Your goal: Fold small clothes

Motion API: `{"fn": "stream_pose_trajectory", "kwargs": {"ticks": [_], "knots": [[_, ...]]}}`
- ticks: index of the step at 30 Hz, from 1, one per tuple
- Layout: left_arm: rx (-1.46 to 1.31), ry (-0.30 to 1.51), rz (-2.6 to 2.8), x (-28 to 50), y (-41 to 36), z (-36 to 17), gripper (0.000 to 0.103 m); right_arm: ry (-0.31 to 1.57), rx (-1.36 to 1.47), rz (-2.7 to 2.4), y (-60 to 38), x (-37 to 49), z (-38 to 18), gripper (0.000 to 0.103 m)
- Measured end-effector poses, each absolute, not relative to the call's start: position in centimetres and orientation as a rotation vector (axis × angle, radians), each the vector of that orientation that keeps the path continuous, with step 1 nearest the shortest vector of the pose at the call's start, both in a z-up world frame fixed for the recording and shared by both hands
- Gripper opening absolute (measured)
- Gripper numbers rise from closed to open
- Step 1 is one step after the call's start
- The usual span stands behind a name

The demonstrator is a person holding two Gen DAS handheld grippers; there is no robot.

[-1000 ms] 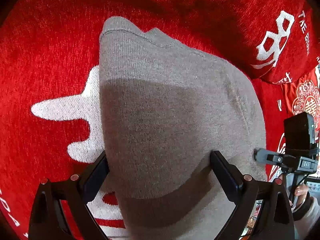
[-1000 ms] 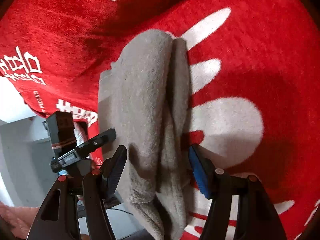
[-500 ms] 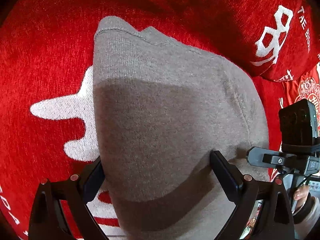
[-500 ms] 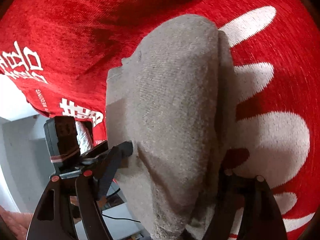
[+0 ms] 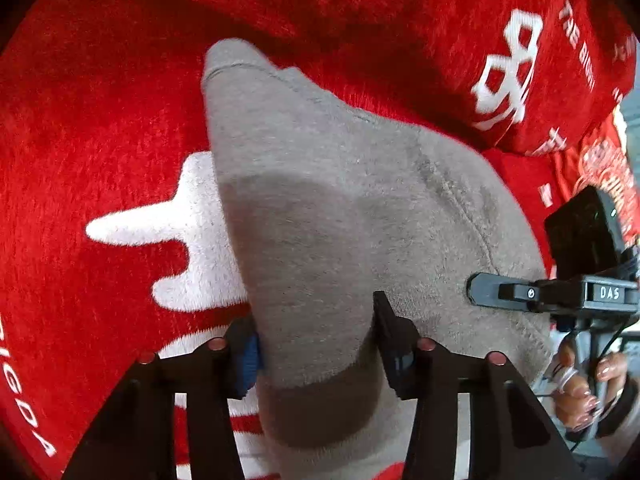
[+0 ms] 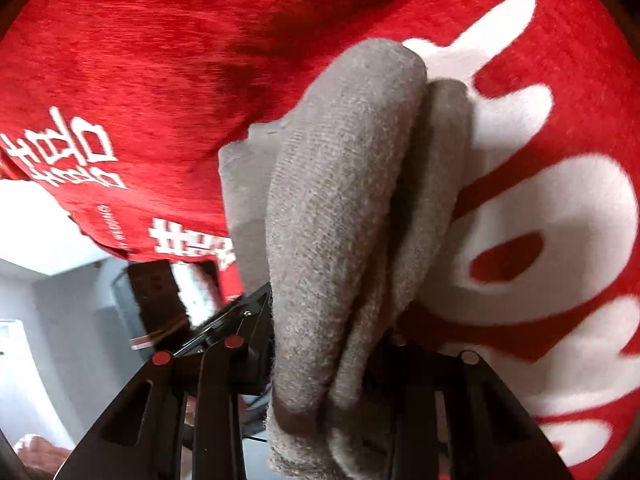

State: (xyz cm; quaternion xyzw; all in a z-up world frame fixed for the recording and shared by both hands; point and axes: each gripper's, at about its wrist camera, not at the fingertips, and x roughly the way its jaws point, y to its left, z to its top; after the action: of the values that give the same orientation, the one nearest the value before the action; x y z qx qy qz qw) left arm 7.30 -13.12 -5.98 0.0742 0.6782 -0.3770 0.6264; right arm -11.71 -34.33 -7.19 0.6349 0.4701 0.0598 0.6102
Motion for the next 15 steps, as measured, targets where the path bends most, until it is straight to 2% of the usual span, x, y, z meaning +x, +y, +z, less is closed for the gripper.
{"fn": "stream_pose_trajectory", "kwargs": {"ticks": [9,15], "knots": [[0.051,1.511,-0.882,8.3,-9.0,-0.7,0.049,1.062,1.472,0.227,-29.2,-10.1,-4.0,0.036],[0.071,1.506,-0.836,8.5,-3.4,0.7,0.049,1.127,1.457,0.28,-22.7,-7.7,-5.6,0.036]]}}
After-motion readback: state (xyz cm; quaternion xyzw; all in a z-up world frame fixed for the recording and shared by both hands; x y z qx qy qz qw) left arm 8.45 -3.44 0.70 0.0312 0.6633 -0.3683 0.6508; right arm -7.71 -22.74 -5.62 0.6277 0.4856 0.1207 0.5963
